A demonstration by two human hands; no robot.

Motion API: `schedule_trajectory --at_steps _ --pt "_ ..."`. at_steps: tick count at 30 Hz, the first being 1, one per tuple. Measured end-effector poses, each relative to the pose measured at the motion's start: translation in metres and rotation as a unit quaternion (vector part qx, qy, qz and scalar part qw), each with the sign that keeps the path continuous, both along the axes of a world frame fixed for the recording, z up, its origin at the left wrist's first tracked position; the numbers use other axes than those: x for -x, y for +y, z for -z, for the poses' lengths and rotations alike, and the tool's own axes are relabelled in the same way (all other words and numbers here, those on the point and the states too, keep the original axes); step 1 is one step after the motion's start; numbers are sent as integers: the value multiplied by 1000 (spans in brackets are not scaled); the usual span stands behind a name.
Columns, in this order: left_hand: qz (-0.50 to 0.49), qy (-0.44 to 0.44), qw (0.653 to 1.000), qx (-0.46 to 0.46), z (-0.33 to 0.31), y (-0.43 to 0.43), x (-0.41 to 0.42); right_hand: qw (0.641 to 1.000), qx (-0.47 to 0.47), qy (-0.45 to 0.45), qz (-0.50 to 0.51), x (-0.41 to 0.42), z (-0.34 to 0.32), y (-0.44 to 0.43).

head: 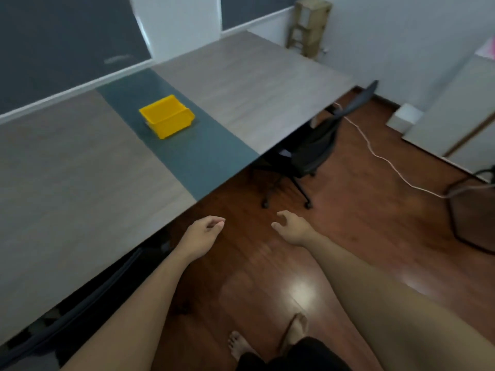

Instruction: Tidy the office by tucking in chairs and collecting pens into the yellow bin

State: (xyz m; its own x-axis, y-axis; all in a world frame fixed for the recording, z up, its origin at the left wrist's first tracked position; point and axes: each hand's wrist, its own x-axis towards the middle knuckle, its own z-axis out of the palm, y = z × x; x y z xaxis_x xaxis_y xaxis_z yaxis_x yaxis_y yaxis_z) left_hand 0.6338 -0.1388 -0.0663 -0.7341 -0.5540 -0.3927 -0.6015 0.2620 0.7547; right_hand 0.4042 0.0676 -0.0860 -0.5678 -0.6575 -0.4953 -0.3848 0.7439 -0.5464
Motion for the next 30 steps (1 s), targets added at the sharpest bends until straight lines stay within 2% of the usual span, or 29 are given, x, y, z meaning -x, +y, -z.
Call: schedule_trajectory --at_steps 8,17,24,30 --pt "155 -16 988 18 -14 105 127 987 19 -15 159 56 -2 179" --pt "285 8 958 9 -16 289 253 952 22 -16 306 98 3 407" --pt "376 7 927 1 -11 431 323 896 30 -10 443 106 16 574" --pt "472 -5 881 -2 -9 531 364 825 48 -43 561 82 37 681"
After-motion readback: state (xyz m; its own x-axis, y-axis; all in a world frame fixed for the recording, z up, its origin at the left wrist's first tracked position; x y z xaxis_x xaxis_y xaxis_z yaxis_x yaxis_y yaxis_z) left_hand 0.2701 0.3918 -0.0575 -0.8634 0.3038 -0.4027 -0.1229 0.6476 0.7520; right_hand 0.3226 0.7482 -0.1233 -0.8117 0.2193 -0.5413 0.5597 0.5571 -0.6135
